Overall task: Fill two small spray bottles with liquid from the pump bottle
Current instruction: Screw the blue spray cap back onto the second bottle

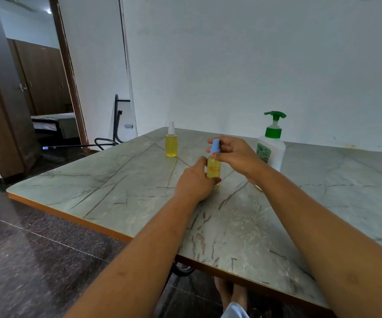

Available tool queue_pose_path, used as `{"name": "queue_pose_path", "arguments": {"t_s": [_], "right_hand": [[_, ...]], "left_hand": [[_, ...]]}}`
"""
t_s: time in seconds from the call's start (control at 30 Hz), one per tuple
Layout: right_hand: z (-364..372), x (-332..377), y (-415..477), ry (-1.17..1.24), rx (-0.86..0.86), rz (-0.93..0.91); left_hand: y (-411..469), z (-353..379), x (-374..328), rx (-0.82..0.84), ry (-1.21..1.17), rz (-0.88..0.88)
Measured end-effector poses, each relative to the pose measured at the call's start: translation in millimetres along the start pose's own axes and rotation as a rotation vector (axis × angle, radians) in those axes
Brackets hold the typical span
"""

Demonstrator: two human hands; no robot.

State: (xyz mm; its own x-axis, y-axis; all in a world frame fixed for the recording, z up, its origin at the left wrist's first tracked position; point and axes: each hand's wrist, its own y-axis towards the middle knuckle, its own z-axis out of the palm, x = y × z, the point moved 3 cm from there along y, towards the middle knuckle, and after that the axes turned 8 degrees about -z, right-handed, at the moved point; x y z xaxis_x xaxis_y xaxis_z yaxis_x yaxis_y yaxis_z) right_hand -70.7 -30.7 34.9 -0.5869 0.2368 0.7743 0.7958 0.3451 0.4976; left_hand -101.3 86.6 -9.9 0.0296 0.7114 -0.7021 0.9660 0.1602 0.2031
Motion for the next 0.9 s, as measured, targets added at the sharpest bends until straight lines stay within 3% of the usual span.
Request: {"name": "queue_pose_path", "arguments": {"t_s": [0.17, 0.53, 0.9], "right_hand": [[-5.3, -0.2, -0.2, -0.201, -0.166, -0.062], [-2.2, -2.4, -2.1, -0.019, 0.009, -0.011], [4.3, -0.8, 0.3, -0.154, -0.17, -0.051]], "left_hand": [[-1.8, 1.3, -1.4, 0.006, 0.009, 0.038], [0.5, 1.2, -1.1, -0.015, 0.042, 0.006], [-0.5, 0.1, -3.2, -0.033, 0.091, -0.016]]}}
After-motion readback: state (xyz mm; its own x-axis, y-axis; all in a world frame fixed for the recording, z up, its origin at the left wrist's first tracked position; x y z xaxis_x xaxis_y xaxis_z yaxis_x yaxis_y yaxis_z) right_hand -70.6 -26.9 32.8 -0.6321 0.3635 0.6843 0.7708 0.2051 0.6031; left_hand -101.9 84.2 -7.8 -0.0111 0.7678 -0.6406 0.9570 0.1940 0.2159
